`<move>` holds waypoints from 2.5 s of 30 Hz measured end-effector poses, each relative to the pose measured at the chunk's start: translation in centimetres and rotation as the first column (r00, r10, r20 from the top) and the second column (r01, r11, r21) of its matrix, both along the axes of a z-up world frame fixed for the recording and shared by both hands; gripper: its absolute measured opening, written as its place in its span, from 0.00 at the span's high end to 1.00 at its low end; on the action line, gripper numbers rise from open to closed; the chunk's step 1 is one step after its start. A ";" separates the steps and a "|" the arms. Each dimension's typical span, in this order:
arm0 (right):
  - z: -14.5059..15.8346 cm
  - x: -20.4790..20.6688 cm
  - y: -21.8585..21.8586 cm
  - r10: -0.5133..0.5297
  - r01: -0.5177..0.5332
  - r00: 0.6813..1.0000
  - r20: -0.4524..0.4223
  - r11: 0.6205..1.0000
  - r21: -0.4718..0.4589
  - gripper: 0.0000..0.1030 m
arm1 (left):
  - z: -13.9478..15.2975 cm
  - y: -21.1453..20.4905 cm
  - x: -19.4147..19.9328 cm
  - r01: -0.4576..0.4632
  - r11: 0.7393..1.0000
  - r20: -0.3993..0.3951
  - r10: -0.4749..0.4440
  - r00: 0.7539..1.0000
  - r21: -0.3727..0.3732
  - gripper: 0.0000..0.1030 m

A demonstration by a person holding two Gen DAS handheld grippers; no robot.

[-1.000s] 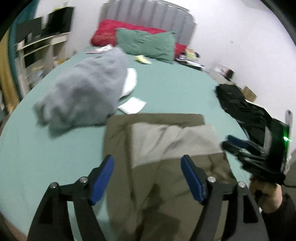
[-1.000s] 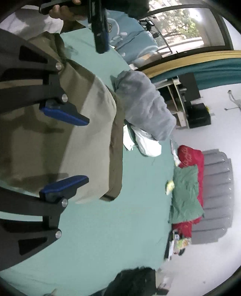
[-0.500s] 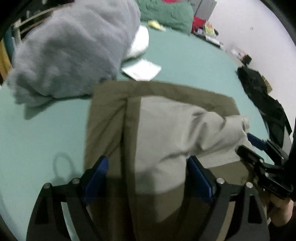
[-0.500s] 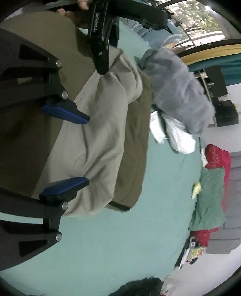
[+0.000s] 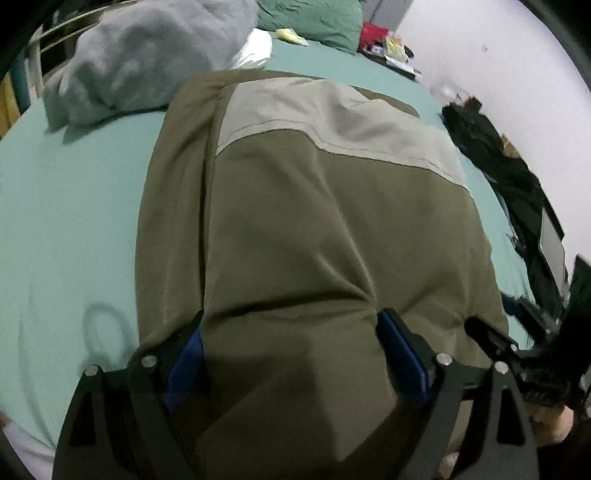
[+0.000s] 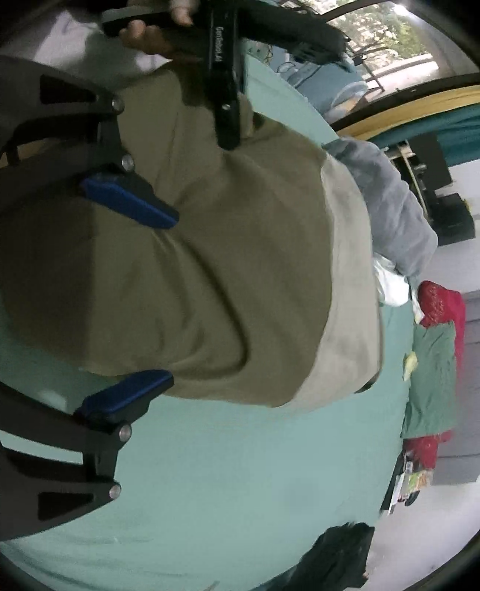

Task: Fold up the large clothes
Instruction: 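Grasp the folded jacket with both tools and lift it off the bed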

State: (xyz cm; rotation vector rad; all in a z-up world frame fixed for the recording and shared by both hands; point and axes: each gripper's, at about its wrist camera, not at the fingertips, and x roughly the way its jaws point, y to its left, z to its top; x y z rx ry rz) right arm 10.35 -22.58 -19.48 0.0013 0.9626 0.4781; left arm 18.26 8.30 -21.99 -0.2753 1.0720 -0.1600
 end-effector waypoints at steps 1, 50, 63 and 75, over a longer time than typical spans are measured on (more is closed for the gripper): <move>-0.3 0.3 -0.4 -0.018 0.019 0.999 -0.030 0.999 0.034 0.16 | 0.1 0.1 0.0 -0.002 1.000 -0.003 0.002 1.000 -0.002 0.13; 0.1 5.1 -1.7 0.025 0.025 0.994 -0.106 0.895 0.446 0.61 | -0.2 -3.5 7.8 0.199 0.947 0.053 -0.192 0.980 -0.251 0.65; 10.3 -0.2 1.1 0.109 -0.167 0.979 0.170 0.911 0.378 0.66 | 7.0 -3.4 4.0 0.189 0.949 0.203 -0.139 0.969 -0.254 0.71; 15.1 -0.8 9.8 0.196 -0.321 0.932 0.305 0.838 0.441 0.66 | 14.7 4.2 -0.4 0.079 0.984 0.332 -0.023 0.943 -0.157 0.71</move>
